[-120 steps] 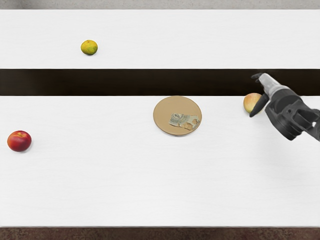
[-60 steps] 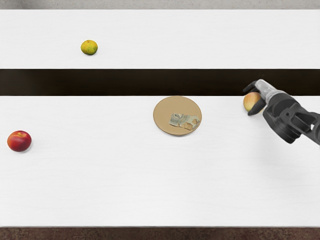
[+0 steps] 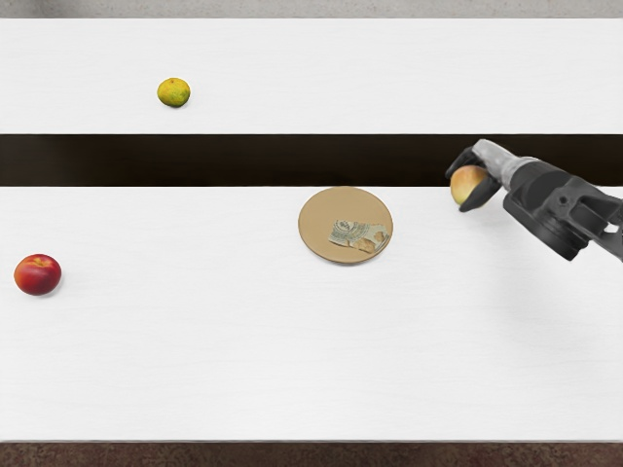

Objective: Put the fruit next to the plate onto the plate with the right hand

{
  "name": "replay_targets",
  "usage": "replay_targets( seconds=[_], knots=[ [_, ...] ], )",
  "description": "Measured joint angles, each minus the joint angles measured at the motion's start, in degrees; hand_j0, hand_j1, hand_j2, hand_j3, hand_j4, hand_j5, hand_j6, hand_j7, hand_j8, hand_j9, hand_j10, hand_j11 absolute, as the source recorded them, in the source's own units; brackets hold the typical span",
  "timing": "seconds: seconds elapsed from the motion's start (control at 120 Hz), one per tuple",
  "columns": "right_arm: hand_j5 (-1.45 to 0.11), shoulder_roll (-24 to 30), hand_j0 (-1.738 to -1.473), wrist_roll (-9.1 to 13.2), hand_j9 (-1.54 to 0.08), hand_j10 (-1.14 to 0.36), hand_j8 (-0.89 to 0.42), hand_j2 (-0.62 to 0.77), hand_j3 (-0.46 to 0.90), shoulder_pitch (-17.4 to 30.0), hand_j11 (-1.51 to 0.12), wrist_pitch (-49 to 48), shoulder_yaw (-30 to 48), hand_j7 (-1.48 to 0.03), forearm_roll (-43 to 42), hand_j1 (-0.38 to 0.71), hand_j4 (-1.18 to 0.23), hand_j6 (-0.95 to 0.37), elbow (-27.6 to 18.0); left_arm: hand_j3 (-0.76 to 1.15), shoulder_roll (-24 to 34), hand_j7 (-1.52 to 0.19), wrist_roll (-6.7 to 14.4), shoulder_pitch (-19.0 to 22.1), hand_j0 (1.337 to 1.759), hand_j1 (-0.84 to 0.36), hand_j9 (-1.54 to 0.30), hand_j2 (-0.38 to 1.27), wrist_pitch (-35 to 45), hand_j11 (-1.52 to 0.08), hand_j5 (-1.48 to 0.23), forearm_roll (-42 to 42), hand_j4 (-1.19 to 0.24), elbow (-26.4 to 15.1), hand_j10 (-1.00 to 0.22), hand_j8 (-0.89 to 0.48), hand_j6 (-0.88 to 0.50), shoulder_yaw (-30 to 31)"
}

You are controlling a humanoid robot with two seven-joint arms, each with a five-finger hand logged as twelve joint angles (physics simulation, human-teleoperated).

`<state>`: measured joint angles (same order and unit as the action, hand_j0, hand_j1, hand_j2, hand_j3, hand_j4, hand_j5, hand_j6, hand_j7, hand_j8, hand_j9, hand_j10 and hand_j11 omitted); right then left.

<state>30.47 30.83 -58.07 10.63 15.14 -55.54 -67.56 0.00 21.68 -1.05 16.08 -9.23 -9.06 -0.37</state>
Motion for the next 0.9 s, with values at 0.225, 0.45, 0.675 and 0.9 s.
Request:
replay_targets(
  seconds=[0.225, 0.45, 0.675, 0.9],
  knots=[
    [-0.86, -1.95, -1.652, -0.06, -0.86, -0.35, -0.28, 0.00, 0.00, -1.89, -0.88, -3.35, 1.37, -0.83, 2.47, 0.19, -0.61, -0.33, -4.14, 0.00, 0.00, 0.00, 0.01, 0.00, 1.658, 0.35, 0.00, 0.00, 0.00, 0.00, 0.00, 0.00, 0.00, 0.00, 0.00, 0.00, 0.00, 0.00],
    [-0.87, -7.39, -1.653, -0.03, -0.87, -0.36, -0.28, 0.00, 0.00, -3.32, -0.89, -4.04, 1.74, -0.83, 3.17, 0.19, -0.61, -0.34, -4.87, 0.00, 0.00, 0.00, 0.01, 0.00, 1.658, 0.35, 0.00, 0.00, 0.00, 0.00, 0.00, 0.00, 0.00, 0.00, 0.00, 0.00, 0.00, 0.01],
    [-0.87, -11.26, -1.653, -0.07, -0.88, -0.37, -0.29, 0.02, 0.00, -2.86, -0.89, -3.99, 1.88, -0.84, 3.20, 0.19, -0.62, -0.35, -4.86, 0.00, 0.00, 0.00, 0.01, 0.00, 1.658, 0.35, 0.00, 0.00, 0.00, 0.00, 0.00, 0.00, 0.00, 0.00, 0.00, 0.00, 0.00, 0.01],
    [-0.86, -13.23, -1.653, -0.09, -0.86, -0.37, -0.30, 0.00, 0.00, -1.21, -0.88, -3.65, 1.56, -0.83, 3.09, 0.19, -0.61, -0.35, -4.64, 0.00, 0.00, 0.00, 0.00, 0.00, 1.658, 0.35, 0.00, 0.00, 0.00, 0.00, 0.00, 0.00, 0.00, 0.00, 0.00, 0.00, 0.00, 0.01]
  ],
)
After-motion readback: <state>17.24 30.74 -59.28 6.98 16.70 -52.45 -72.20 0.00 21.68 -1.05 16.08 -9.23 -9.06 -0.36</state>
